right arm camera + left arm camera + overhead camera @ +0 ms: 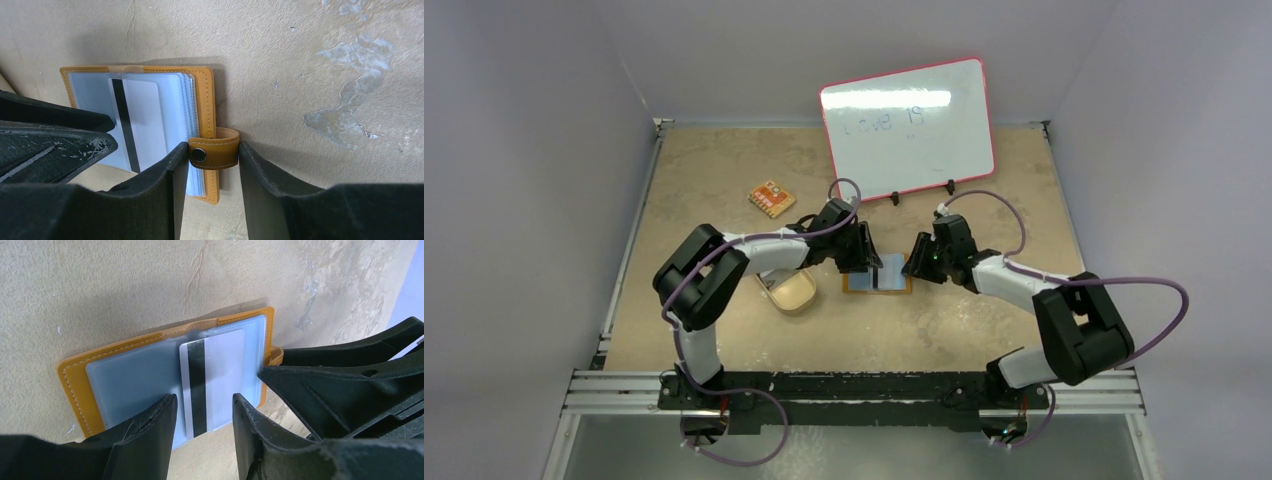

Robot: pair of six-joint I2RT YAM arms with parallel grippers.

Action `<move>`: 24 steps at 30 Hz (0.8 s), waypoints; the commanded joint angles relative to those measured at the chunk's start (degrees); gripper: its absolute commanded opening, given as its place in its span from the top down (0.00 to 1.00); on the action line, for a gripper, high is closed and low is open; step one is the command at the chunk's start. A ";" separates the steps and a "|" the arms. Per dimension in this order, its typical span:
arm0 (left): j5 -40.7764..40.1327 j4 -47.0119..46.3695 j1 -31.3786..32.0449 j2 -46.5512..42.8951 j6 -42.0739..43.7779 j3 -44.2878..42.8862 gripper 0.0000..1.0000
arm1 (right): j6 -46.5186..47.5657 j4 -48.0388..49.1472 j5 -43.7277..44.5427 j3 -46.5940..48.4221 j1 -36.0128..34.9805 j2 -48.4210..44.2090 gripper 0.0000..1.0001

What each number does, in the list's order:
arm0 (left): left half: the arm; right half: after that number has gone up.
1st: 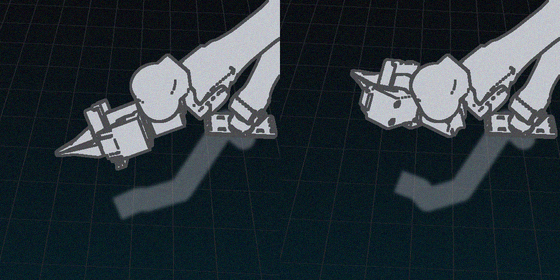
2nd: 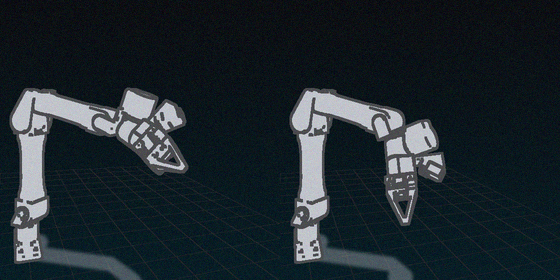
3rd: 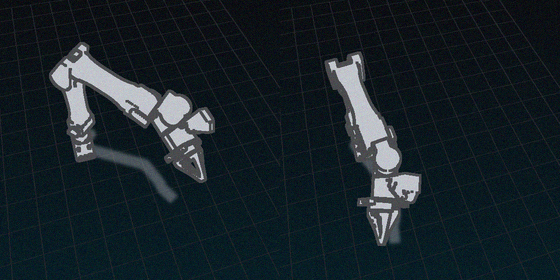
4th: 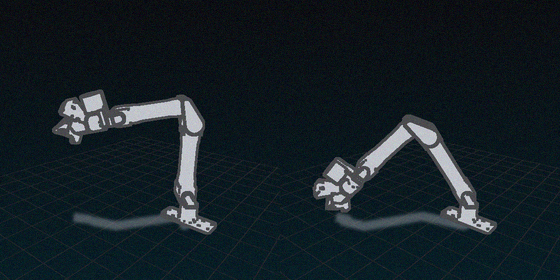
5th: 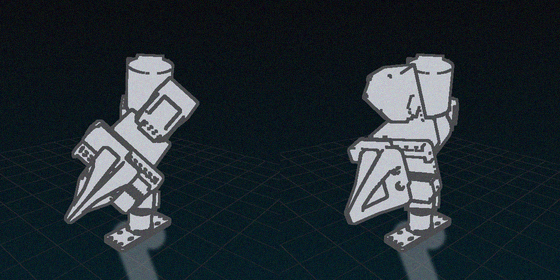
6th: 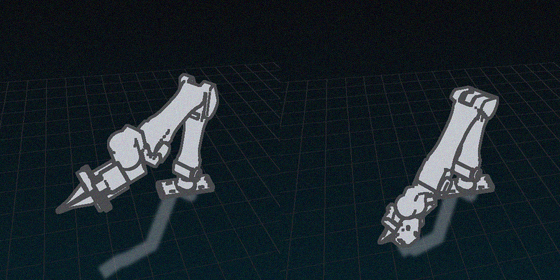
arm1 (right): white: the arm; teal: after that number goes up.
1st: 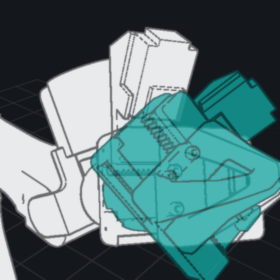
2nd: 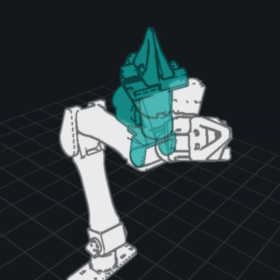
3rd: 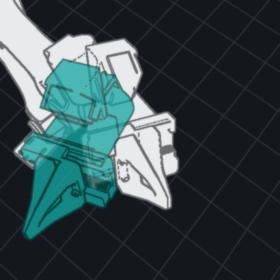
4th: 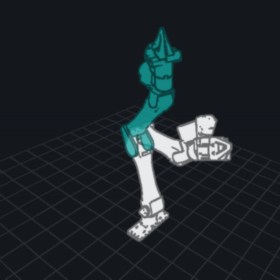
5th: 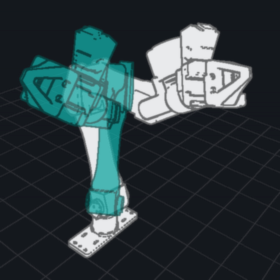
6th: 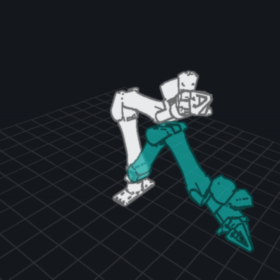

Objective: Put the credit cards into the card holder
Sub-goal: Insert the credit card into the card holder.

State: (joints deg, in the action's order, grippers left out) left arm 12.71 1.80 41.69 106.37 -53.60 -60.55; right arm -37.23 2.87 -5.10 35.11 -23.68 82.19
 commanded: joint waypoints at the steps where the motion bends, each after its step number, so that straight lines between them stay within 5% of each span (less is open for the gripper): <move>1: -1.81 -1.80 0.13 -0.07 -0.17 -0.87 0.55 | 0.80 -1.98 0.09 -1.58 -0.40 -0.50 0.56; 24: 0.00 -5.50 2.61 2.88 -3.87 -3.61 0.55 | 0.32 0.09 -0.34 -1.76 -0.36 0.63 0.56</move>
State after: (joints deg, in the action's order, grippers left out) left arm 12.75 -2.04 43.38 108.66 -56.47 -61.84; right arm -37.12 3.90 -5.45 34.63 -23.68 82.11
